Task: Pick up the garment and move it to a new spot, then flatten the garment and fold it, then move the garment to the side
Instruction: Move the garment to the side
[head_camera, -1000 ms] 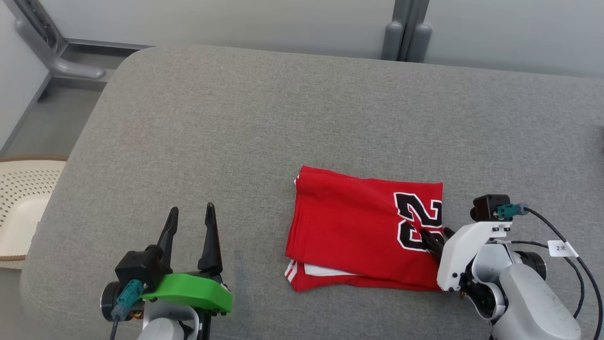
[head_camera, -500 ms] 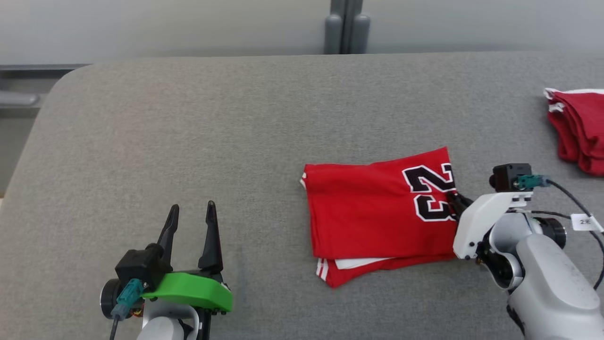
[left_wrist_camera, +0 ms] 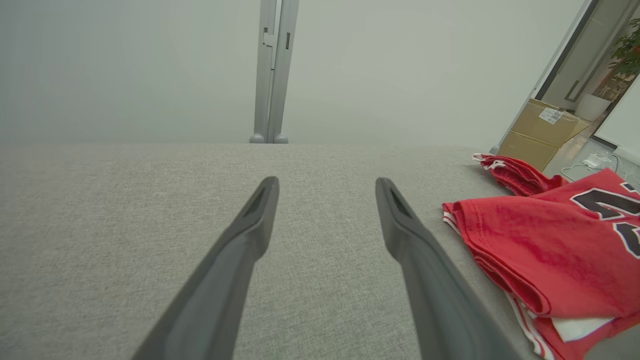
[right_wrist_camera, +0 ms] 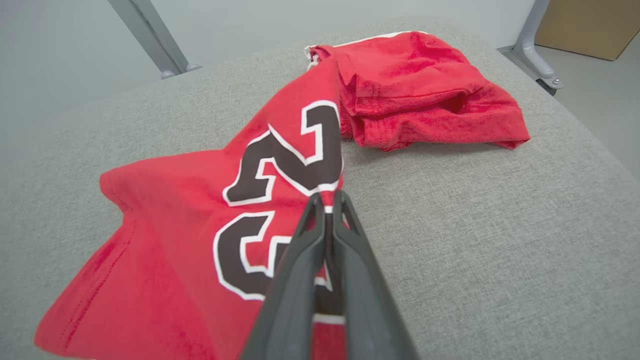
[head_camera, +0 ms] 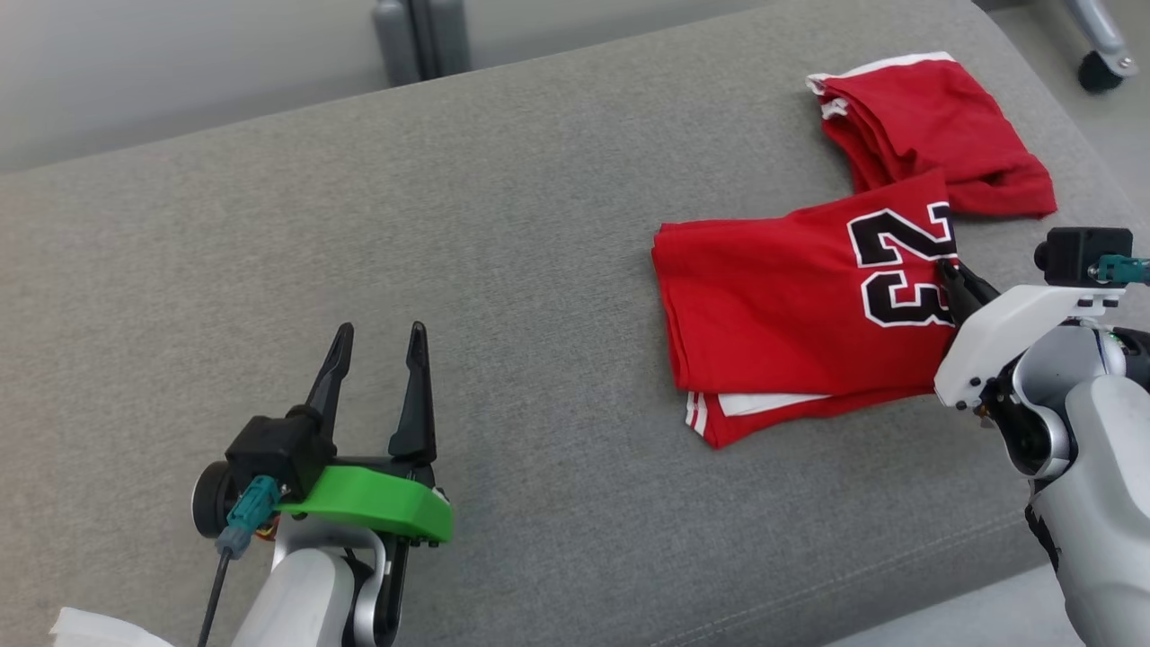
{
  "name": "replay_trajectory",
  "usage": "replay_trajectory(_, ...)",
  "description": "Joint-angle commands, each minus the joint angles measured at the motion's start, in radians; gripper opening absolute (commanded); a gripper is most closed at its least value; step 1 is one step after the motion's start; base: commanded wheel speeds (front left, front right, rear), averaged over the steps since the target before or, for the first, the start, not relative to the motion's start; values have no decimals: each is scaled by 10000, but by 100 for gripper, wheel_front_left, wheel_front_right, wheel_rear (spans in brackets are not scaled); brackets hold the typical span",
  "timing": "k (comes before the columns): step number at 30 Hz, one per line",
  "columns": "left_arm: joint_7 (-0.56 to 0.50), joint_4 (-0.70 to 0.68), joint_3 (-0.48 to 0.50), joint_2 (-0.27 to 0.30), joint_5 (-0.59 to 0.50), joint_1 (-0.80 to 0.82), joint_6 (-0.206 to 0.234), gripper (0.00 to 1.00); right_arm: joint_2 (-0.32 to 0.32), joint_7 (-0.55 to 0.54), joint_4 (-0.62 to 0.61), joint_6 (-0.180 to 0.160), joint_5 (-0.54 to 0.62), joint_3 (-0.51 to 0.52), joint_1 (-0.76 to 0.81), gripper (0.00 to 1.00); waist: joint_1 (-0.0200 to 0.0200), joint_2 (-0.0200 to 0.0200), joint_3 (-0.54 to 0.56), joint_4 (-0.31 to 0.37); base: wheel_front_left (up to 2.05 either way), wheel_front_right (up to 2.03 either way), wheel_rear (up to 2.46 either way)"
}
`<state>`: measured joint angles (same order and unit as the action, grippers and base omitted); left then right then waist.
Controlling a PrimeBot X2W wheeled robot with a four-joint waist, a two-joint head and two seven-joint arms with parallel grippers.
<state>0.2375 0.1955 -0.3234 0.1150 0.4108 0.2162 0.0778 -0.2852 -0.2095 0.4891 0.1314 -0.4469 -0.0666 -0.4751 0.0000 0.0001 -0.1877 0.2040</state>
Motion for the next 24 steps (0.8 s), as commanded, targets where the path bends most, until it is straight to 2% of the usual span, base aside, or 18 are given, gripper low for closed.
replay_trajectory(1, -43, -53, 18, 154, -144, 198, -39, 100, 82, 94, -102, -16, -20, 12, -206, 0, 0, -1, -845, 1107, 0, 0, 0)
replay_trajectory(10, -200, -238, -100, 257, -198, 433, 12, 100, 161, 452, -367, -16, -155, -94, -542, 0, 0, -1, -1249, 1001, 0, 0, 0)
replay_trajectory(18, -72, -246, 3, 197, -25, 408, 110, 100, -102, 505, -570, -15, 15, -227, -1348, 0, 0, -1, -1124, 319, 0, 0, 0)
replay_trajectory(24, 40, -188, 48, 102, 80, 340, 124, 100, -482, 191, -137, -16, 426, 59, -2474, 0, 0, -1, -1021, -245, 0, 0, 0)
